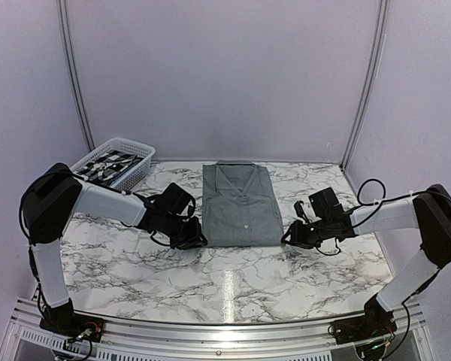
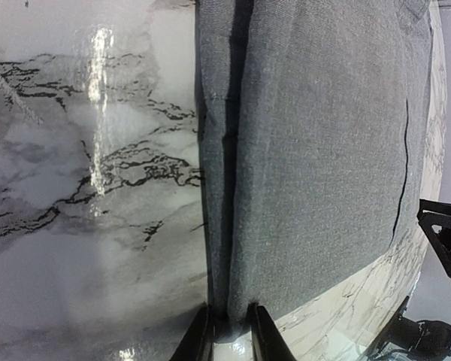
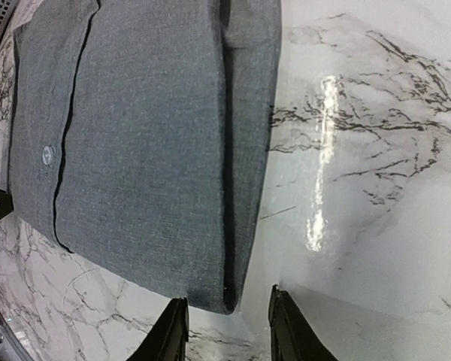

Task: Fold and stack the long sleeve shirts
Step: Pick up the 2/3-rectangle-folded shirt from the center of the board.

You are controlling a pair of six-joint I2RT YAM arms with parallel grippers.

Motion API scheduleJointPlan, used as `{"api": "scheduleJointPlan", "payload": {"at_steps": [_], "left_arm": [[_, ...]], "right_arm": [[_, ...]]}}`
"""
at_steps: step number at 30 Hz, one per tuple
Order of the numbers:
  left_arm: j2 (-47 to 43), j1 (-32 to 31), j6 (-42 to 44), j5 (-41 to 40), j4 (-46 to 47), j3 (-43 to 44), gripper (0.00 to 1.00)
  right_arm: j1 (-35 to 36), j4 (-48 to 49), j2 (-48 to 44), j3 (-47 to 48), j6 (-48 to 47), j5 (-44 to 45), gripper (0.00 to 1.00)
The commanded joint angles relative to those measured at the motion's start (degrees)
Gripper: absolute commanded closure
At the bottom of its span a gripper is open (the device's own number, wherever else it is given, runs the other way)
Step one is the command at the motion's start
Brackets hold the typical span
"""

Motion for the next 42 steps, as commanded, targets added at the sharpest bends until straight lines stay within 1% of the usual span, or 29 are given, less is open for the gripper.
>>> {"api": "scheduleJointPlan", "payload": {"at_steps": [1, 7, 15, 27, 38, 42], "left_arm": [[1.5, 0.0, 0.3, -0.6, -1.9, -1.1, 0.82], [1.4, 0.0, 0.4, -0.8, -1.9, -1.3, 0.83], [1.4, 0.0, 0.5, -0.8, -1.9, -1.2, 0.83], [1.1, -0.1, 0.6, -1.8, -2.0, -1.6, 0.82], [1.2, -0.3, 0.4, -1.5, -2.0, -2.1, 0.81], [1.3, -0.4, 0.3, -1.6, -2.0, -2.0, 0.82]], "right_arm": [[1.1, -1.1, 1.1, 2.2, 0.4, 4.7, 0.67], [4.8, -5.2, 3.3, 4.5, 0.3, 11.8, 0.67], [8.0, -9.8, 5.5, 5.7, -0.2, 18.8, 0.68], [9.8, -11.0, 5.5, 5.0, 0.9, 18.0, 0.69], [9.9, -10.5, 5.2, 5.1, 1.4, 16.3, 0.69], [9.8, -10.0, 5.3, 5.0, 2.1, 13.3, 0.70]]}}
